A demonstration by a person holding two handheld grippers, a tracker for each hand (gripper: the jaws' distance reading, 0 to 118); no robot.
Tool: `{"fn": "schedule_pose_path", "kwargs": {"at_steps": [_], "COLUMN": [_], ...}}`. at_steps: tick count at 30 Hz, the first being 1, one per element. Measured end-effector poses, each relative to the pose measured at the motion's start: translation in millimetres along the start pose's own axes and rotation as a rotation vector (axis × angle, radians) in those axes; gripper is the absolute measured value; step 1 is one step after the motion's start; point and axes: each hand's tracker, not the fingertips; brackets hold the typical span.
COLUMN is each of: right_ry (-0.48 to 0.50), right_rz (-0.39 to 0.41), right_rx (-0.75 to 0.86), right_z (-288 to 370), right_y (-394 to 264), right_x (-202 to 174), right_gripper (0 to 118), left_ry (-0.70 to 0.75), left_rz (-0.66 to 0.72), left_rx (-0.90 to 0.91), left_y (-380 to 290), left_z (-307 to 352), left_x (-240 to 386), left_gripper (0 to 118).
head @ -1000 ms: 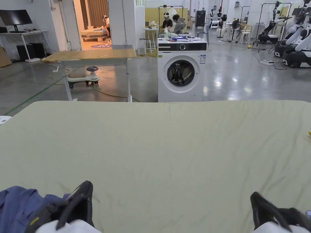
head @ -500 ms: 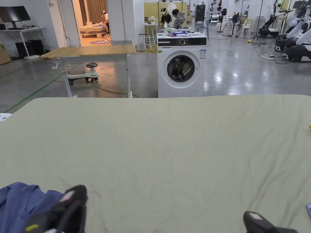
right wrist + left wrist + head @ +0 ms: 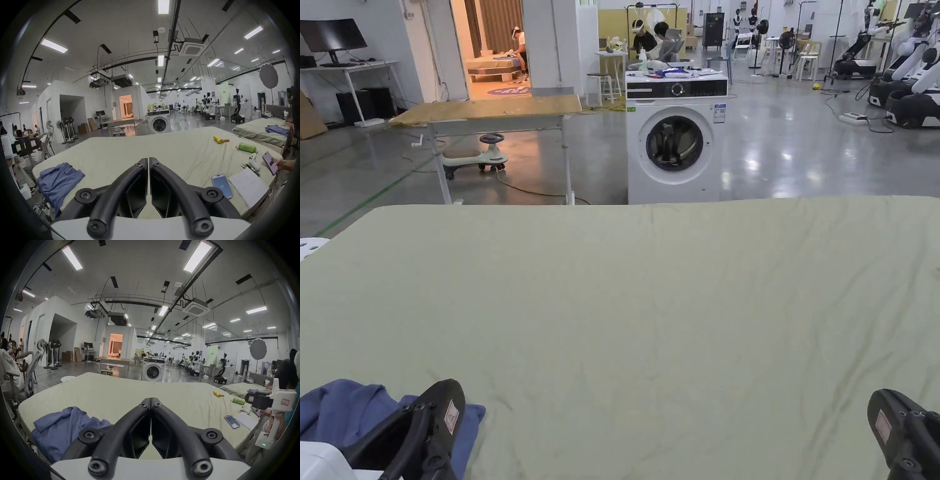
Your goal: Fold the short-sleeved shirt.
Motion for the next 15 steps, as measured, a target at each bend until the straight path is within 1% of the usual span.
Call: {"fn": "schedule_pose_path", "kwargs": {"at_steps": [3,6,9,12,15], "right_ry": [0.002,0.002,0.009,0.038,0.100], "right_rz": [0.014,0.011,0.012,0.047,0.080], "right_rx": [0.001,-0.001,-0.007,-0.018,-0.023], "right_z": [0.2,0.1,-1.8,-6.6,-15.0], "right_y": [-0.2,0.7,-0.8,-1.9,-3.4], "right_x": [-2.2,-4.0,-7.1,-18.9,-36.0], "right_gripper": [1,1,1,1,1], "left_ry": [0.012,-0.001,0.000,0.008,0.043], "left_rz": [-0.007,-0.001,-0.027,-0.037,-0.040], "left_rx": [0.003,0.003,0.005,0.003,-0.005], "left_y": [0.0,0.3,-0.4,-1.3,-1.4], "left_z": [-0.6,-0.4,1.0,5.9,14.0], "left_x": [1.1,1.2,3.4,-0.6,-8.3], "left_gripper": [0,0,0,0,0]}}
